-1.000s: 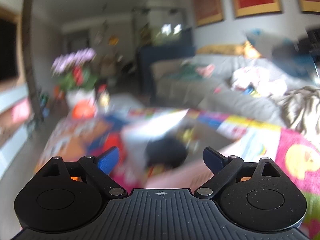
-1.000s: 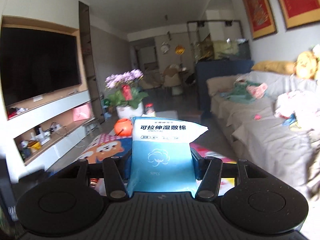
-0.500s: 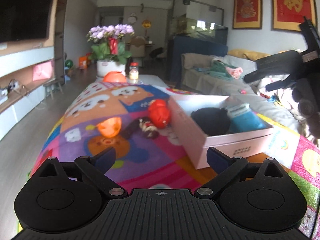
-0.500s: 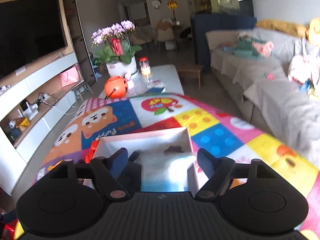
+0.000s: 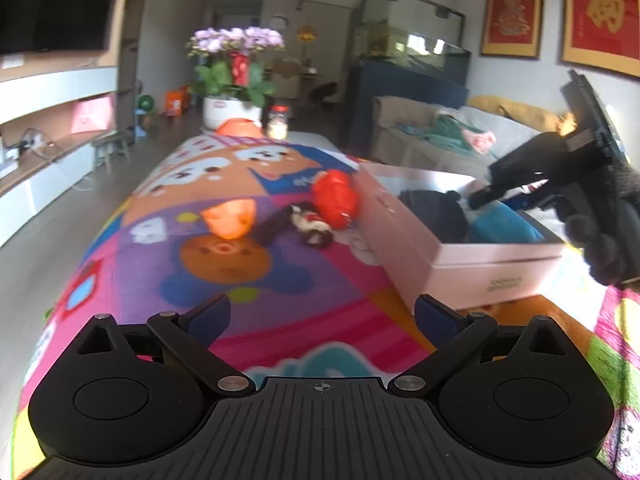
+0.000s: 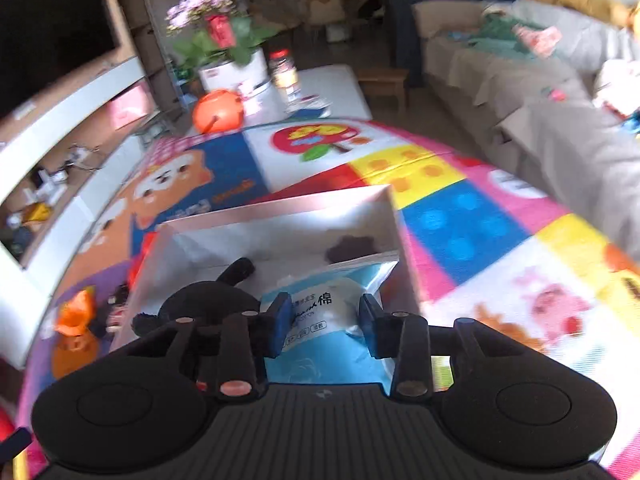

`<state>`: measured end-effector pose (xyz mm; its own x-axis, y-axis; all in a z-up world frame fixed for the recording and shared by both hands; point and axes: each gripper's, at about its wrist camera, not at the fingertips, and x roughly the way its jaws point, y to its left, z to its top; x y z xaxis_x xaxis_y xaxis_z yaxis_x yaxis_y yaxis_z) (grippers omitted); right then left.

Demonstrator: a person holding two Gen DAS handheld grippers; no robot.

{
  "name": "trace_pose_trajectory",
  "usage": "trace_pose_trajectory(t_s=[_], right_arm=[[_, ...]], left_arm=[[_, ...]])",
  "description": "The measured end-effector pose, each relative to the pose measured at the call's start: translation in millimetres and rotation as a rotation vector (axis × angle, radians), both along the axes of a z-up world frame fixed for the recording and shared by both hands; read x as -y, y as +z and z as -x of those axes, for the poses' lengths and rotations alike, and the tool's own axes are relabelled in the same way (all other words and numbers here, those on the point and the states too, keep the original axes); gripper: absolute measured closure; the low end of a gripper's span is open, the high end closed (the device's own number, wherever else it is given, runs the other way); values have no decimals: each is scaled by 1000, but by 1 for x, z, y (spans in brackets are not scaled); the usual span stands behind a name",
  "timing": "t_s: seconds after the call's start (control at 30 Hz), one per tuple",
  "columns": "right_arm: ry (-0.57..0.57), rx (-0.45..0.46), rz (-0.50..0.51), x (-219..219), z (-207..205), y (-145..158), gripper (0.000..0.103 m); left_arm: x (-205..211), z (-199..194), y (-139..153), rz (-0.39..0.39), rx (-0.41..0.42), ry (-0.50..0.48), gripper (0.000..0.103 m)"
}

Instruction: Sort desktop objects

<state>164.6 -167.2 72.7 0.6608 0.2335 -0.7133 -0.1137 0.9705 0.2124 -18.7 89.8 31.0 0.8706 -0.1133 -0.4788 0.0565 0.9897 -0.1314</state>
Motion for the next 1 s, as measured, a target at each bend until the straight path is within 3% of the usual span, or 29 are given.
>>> trace_pose_trajectory(t_s=[0.07,0.2,0.37,0.47,0.67,0.77,0.83,1.0], right_arm=[[-2,-1,-11,-2,1,8,66],[36,102,80,-33,9,38,64],[185,71,72,-97,-14,58,60],[249,-4,95,-145,-46,48,60],[243,19,365,-223,-100,-7,59],[226,-67,336,-225,-118,-23,66],[248,-77,302,-221,-112,-20,66],[409,-145,232,-221,-75,-10,66]], left_arm=[[-7,-2,-1,14,-3,35,1],[-15,-9,-7,49,-25,92,1],[-14,-11,-12,53,-37,76,1],[-17,-12,-14,73,-48,81,1],[-22,-12,-16,112,-59,111,1],[-26,-13,-17,142,-70,112,1],[-27,-12,-17,148,-64,109,1],[-22,-11,-16,135,-57,93,0]])
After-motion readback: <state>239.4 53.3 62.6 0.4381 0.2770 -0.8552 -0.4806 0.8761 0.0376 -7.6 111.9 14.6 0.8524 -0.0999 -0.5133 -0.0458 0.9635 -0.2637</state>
